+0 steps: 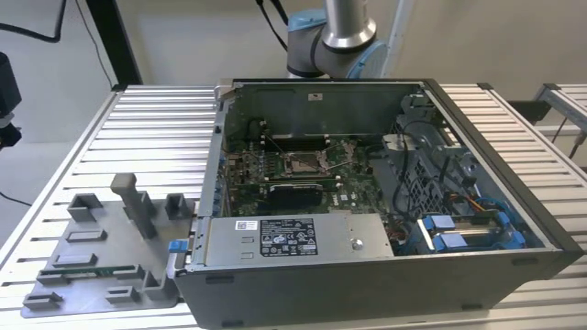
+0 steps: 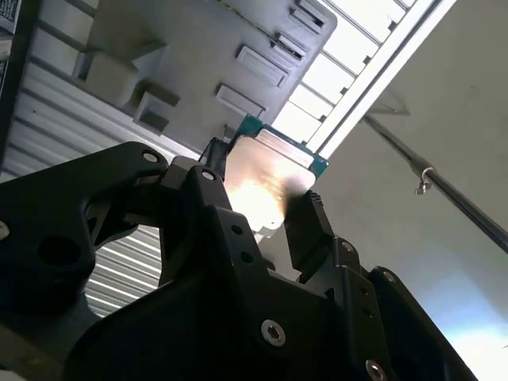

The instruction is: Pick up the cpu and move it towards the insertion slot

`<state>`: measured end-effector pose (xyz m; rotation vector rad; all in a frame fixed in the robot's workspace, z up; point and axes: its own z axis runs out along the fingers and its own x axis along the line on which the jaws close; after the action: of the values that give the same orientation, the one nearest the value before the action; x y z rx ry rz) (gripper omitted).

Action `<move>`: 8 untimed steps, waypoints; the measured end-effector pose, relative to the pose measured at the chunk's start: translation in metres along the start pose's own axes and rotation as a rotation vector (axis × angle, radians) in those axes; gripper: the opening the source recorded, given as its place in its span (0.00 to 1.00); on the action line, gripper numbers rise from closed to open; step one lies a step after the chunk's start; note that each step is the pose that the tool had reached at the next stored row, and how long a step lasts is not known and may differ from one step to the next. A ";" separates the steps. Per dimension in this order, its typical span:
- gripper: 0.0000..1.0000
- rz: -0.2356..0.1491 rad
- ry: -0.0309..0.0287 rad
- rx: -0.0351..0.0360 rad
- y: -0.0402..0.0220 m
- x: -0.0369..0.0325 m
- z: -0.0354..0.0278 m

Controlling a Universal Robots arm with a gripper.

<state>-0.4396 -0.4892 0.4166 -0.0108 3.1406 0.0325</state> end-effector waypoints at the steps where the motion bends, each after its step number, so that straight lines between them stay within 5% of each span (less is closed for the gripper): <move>1: 0.00 0.000 -0.0001 0.0000 0.0000 0.0000 -0.0021; 8: 0.00 0.000 0.0001 0.0001 0.0004 0.0000 -0.0181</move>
<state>-0.4396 -0.4892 0.4347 -0.0108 3.1407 0.0323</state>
